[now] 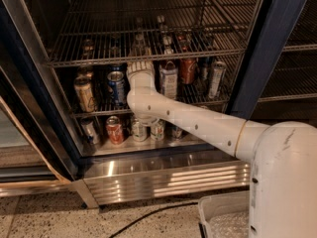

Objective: Pick water bottle from middle shelf of fridge

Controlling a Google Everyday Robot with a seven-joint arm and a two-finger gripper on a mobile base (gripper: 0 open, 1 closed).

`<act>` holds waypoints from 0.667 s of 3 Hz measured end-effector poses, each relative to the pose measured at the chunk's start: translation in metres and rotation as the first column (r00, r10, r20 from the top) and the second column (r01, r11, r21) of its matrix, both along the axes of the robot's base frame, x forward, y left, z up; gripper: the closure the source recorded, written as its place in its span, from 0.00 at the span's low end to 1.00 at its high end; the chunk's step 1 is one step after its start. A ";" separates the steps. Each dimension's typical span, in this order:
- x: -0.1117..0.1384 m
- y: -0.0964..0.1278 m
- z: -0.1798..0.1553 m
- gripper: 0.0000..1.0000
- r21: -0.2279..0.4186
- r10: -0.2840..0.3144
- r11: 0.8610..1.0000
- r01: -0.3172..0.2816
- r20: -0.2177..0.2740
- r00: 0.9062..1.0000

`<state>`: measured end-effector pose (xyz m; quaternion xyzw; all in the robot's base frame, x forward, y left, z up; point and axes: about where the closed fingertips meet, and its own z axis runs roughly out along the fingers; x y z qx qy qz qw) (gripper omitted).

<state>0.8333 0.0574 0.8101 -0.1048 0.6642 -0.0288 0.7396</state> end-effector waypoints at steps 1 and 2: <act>0.000 0.000 0.000 0.62 0.000 0.000 1.000 0.000 0.000 1.000; 0.000 0.000 0.000 0.56 0.000 0.000 1.000 0.000 0.000 1.000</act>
Offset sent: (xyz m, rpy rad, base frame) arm 0.0000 0.0000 0.0000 0.0000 0.0000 0.0000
